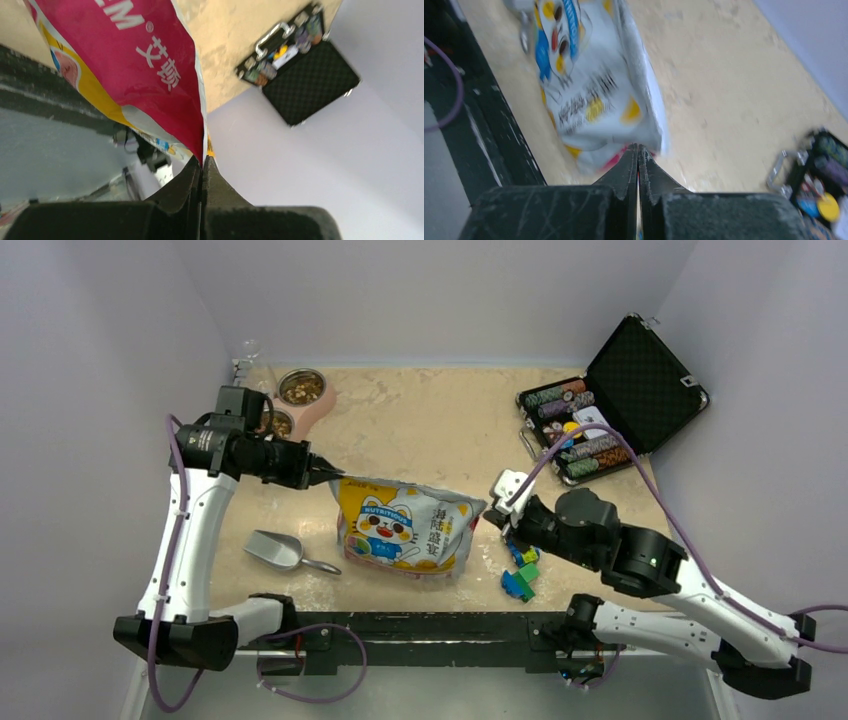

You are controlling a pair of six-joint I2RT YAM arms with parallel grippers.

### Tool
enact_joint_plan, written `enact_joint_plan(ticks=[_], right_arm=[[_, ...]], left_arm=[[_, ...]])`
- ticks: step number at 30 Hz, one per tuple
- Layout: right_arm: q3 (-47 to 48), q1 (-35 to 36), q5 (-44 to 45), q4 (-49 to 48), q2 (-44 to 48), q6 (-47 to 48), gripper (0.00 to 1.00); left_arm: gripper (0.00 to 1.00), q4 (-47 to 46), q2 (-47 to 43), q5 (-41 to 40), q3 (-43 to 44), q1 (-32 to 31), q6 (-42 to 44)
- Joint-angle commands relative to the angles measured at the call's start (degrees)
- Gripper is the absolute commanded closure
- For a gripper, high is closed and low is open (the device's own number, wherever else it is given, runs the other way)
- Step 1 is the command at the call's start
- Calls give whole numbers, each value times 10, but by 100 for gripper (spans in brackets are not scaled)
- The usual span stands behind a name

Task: Serve the pet food

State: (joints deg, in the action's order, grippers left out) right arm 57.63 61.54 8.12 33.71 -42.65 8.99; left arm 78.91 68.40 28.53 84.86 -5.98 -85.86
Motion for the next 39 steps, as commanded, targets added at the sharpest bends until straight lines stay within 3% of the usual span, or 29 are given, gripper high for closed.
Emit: enact_joint_plan(ticks=[1, 5, 7, 10, 11, 14, 21, 26, 28, 31, 36, 39], right_arm=[[24, -19, 55, 208, 23, 3, 100], [119, -19, -10, 224, -30, 15, 99], [150, -19, -21, 215, -57, 20, 81], [171, -20, -25, 160, -77, 22, 42], [177, -21, -31, 140, -87, 29, 34], [233, -38, -59, 105, -149, 36, 25], [303, -51, -78, 52, -276, 77, 22], [300, -60, -150, 61, -293, 79, 28], [286, -62, -183, 61, -284, 80, 28], [265, -67, -164, 51, -285, 74, 28], [260, -70, -163, 50, -288, 78, 33], [256, -70, -171, 52, -290, 81, 34]], left_arm=[[100, -93, -19, -123, 23, 57, -1], [100, -146, -56, -76, -32, 52, -14], [96, -161, -74, -59, -55, 49, -26], [96, -168, -88, -38, -68, 48, -24], [96, -169, -92, -31, -70, 48, -23], [95, -165, -102, -21, -74, 44, -21], [90, -161, -125, 0, -88, 42, -16], [89, -160, -132, 14, -90, 42, -12], [81, -162, -132, 18, -89, 40, -10], [67, -170, -130, 11, -82, 22, -10], [43, -202, -115, -26, -78, -72, -39], [37, -207, -91, -29, -77, -102, -47]])
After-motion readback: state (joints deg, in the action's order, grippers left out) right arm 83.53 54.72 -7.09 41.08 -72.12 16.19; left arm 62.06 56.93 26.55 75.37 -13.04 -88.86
